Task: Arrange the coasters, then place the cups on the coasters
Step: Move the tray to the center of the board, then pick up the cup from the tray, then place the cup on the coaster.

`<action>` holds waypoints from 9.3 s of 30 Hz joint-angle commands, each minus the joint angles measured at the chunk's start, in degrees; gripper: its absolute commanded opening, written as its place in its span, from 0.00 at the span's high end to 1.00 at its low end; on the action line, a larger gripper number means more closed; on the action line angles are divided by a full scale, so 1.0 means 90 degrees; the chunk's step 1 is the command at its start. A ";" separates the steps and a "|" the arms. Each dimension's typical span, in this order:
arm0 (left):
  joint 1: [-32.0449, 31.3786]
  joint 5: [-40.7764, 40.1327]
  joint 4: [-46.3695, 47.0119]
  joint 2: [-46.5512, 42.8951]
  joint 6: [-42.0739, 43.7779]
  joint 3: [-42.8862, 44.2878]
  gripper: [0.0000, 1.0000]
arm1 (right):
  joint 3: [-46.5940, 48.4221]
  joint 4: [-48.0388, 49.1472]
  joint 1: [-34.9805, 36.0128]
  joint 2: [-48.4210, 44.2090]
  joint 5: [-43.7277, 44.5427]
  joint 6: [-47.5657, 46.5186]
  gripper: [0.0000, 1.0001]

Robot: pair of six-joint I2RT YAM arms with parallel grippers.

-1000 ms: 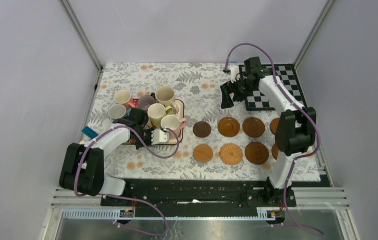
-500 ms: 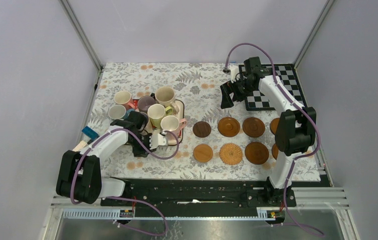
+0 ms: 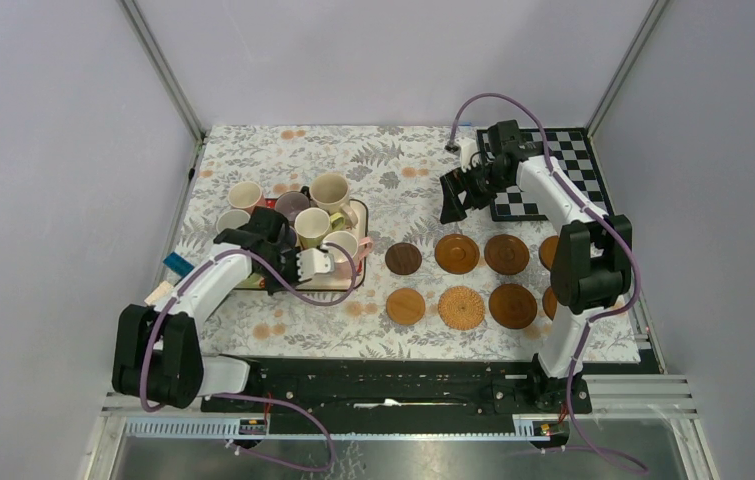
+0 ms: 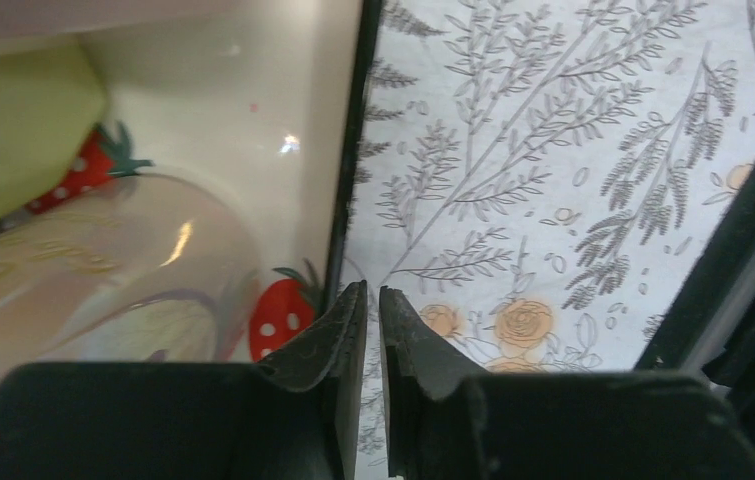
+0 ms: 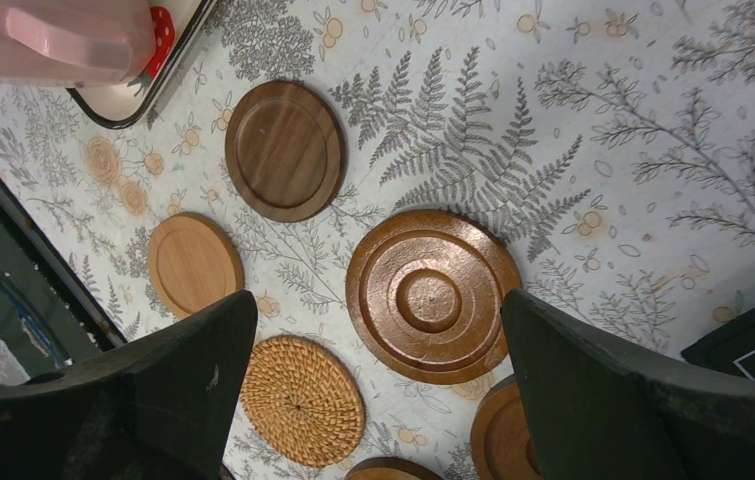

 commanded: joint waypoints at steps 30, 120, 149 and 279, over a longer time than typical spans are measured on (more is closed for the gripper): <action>-0.0123 -0.0220 0.0676 0.0705 0.0646 -0.1189 0.87 | -0.0060 0.0046 -0.0025 -0.0272 -0.0253 0.0138 0.00; 0.1655 0.0580 0.1431 -0.1021 -0.7616 0.2898 0.01 | 0.2926 0.1344 0.3160 0.2010 0.1875 0.1256 0.12; 0.1775 0.0504 0.1520 -0.0947 -0.7627 0.2833 0.01 | 0.4195 0.0273 0.3145 0.3037 0.2032 0.0041 0.51; 0.1450 0.2093 0.3700 0.0686 -0.7803 0.2718 0.01 | -0.4575 0.3467 -0.1224 -0.6116 0.4158 0.2217 1.00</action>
